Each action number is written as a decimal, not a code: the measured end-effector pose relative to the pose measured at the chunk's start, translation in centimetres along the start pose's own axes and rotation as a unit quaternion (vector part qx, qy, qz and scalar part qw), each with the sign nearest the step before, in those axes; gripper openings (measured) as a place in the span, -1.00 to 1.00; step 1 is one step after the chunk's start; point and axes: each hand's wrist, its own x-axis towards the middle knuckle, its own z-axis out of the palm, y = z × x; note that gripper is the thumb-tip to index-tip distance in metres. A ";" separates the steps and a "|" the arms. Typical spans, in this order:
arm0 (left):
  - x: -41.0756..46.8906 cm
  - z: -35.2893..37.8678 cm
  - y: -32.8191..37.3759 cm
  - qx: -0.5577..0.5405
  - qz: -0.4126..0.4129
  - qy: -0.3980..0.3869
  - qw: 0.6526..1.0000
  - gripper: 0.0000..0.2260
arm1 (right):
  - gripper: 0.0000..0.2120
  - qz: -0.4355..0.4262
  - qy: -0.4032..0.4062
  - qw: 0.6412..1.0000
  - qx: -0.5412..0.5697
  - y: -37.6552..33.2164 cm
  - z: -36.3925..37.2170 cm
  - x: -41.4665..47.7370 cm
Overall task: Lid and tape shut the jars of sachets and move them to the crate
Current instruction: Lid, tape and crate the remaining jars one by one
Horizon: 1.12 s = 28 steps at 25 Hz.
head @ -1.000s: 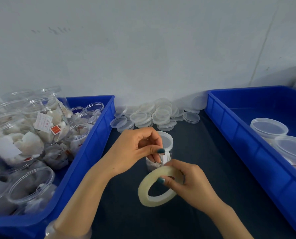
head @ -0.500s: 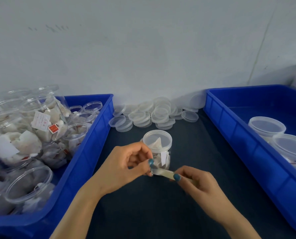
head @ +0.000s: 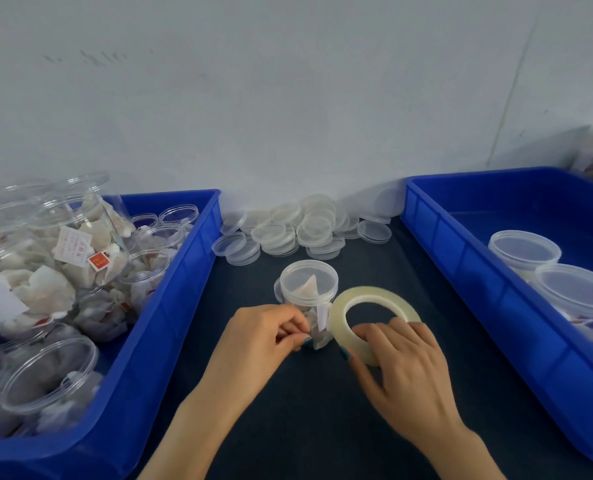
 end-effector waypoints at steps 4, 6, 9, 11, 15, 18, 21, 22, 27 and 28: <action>-0.4 0.4 0.0 0.044 0.036 0.051 0.997 -0.87 | -0.68 0.017 0.024 0.999 -0.046 1.1 0.8 0.5; -0.7 0.5 0.0 0.061 0.043 0.062 0.995 -0.81 | -0.61 0.041 0.027 0.996 -0.070 1.8 0.9 1.2; -0.6 0.4 0.0 0.083 0.046 0.093 0.991 -0.75 | -0.55 0.091 0.025 0.991 -0.096 2.4 1.3 2.6; 0.0 0.0 -0.2 0.082 0.029 0.115 0.990 -0.71 | -0.50 0.108 0.018 0.989 -0.099 2.3 1.8 3.6; 0.8 -0.7 -0.9 0.081 0.012 0.132 0.988 -0.68 | -0.43 0.111 0.017 0.989 -0.096 2.3 2.7 4.9; 1.2 -0.7 -1.2 0.089 0.007 0.129 0.988 -0.71 | -0.44 0.106 0.019 0.990 -0.090 2.4 3.0 5.1; 1.7 -0.6 -1.7 0.098 0.007 0.134 0.986 -0.73 | -0.48 0.106 0.026 0.991 -0.080 2.3 3.3 5.4; 1.9 -0.6 -1.8 0.102 0.011 0.137 0.985 -0.74 | -0.48 0.106 0.028 0.991 -0.080 2.3 3.4 5.6; 2.8 -0.5 -2.3 0.119 0.050 0.141 0.982 -0.75 | -0.47 0.089 0.023 0.993 -0.078 2.9 4.0 6.2; 3.1 -0.4 -2.4 0.116 0.054 0.136 0.982 -0.74 | -0.47 0.084 0.021 0.993 -0.080 3.1 4.1 6.3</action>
